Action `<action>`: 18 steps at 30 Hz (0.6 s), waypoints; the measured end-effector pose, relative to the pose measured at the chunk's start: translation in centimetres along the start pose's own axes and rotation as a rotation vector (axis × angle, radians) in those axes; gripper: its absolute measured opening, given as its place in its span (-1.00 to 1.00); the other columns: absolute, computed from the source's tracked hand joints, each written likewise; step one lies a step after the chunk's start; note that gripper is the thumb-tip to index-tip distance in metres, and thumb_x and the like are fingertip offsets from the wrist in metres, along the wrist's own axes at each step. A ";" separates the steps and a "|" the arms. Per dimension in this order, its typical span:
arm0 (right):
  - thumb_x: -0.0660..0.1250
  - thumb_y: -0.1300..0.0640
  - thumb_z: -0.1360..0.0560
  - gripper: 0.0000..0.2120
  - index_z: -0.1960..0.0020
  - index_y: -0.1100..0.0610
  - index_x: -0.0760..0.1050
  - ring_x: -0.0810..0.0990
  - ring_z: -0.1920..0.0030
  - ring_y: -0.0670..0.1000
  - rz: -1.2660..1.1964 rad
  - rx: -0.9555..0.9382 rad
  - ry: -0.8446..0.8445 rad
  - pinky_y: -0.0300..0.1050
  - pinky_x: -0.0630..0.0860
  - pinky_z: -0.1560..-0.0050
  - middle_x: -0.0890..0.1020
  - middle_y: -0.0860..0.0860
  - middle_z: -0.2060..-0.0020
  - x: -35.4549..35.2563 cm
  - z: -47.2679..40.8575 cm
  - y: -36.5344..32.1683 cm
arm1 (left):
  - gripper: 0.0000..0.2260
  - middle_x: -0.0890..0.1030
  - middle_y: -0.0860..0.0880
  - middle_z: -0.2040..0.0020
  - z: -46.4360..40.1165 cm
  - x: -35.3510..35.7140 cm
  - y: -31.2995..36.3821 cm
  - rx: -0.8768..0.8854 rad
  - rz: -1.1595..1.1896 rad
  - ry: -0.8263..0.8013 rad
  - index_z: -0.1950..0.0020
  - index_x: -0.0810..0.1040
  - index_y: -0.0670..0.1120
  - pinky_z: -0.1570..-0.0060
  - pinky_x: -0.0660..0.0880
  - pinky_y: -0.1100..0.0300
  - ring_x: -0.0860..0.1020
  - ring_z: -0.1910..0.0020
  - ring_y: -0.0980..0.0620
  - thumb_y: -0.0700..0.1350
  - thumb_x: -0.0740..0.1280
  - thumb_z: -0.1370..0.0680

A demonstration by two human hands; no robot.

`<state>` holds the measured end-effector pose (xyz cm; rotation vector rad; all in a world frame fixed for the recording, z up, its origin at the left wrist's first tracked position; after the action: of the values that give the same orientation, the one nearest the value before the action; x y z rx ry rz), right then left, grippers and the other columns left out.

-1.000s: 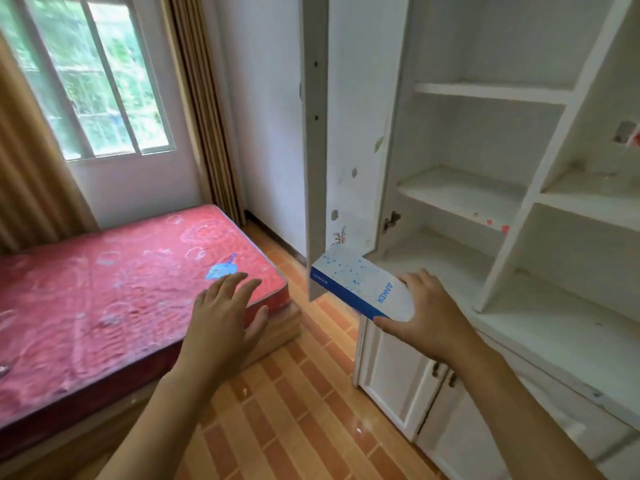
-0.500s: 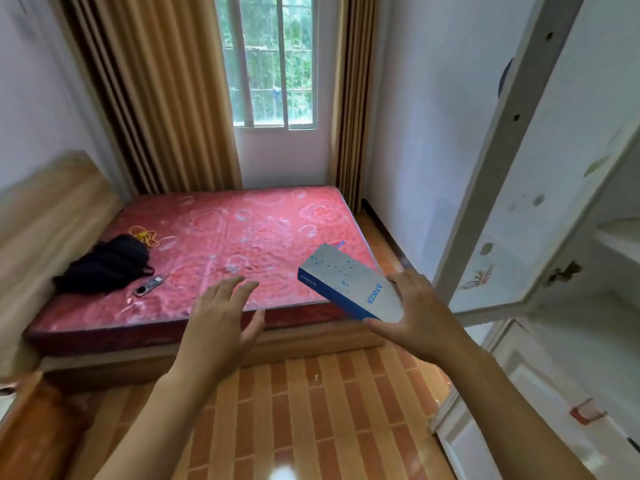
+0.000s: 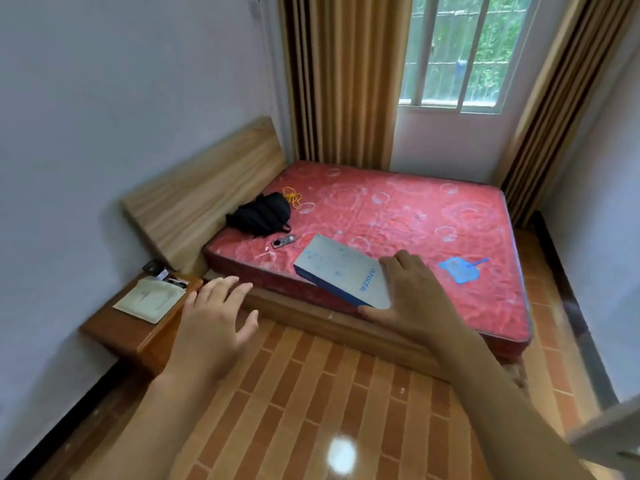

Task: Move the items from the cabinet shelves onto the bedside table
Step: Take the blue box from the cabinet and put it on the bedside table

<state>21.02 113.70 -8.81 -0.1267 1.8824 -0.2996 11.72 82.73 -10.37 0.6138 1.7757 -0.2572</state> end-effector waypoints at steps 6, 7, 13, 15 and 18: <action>0.24 -0.45 -0.31 -0.22 -0.21 0.17 0.47 0.45 -0.06 0.14 0.011 -0.151 -0.073 0.06 0.43 -0.08 0.49 0.08 -0.06 4.2 -4.9 -5.4 | -0.50 0.50 -0.05 -0.41 2.0 -0.4 -7.1 -0.163 -0.087 -0.004 -0.44 0.50 -0.01 -0.38 0.40 -0.10 0.42 -0.41 -0.06 0.18 0.16 -0.58; 0.21 -0.46 -0.31 -0.21 -0.22 0.17 0.47 0.44 -0.06 0.14 0.007 -0.165 -0.080 0.07 0.44 -0.09 0.49 0.07 -0.07 4.7 -5.6 -6.2 | -0.50 0.50 -0.05 -0.41 2.1 -0.4 -8.2 -0.184 -0.092 -0.003 -0.43 0.50 -0.01 -0.37 0.41 -0.10 0.42 -0.41 -0.06 0.18 0.15 -0.58; 0.17 -0.47 -0.34 -0.23 -0.23 0.13 0.44 0.35 -0.04 0.04 0.007 -0.223 -0.097 0.03 0.41 -0.11 0.44 0.01 -0.05 7.7 -10.5 -11.4 | -0.51 0.53 -0.07 -0.36 1.7 0.3 -15.2 -0.257 -0.065 0.045 -0.38 0.52 -0.06 -0.31 0.44 -0.12 0.43 -0.36 -0.06 0.18 0.14 -0.59; 0.16 -0.47 -0.33 -0.22 -0.25 0.13 0.44 0.36 -0.05 0.05 0.026 -0.236 -0.116 0.03 0.41 -0.13 0.45 0.01 -0.06 9.0 -12.5 -13.7 | -0.51 0.53 -0.08 -0.36 1.1 0.6 -18.0 -0.278 -0.053 0.048 -0.39 0.52 -0.06 -0.31 0.45 -0.13 0.43 -0.37 -0.07 0.18 0.14 -0.59; 0.14 -0.47 -0.31 -0.20 -0.27 0.13 0.44 0.39 -0.08 0.07 0.043 -0.243 -0.142 -0.01 0.37 -0.12 0.45 0.01 -0.09 10.8 -15.9 -17.5 | -0.49 0.53 -0.07 -0.37 -0.2 0.7 -22.8 -0.290 -0.022 0.042 -0.40 0.51 -0.05 -0.30 0.48 -0.14 0.43 -0.37 -0.08 0.19 0.12 -0.58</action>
<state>1.43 96.58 -9.27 -0.2645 1.7719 -0.0298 -0.64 63.95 -14.17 0.3934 1.8178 0.0000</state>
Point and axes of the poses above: each hand's wrist, its own z-axis away from the middle knuckle, its own x-axis out of the palm, y = z × x, the point moved 5 cm from there along -z, towards the middle knuckle
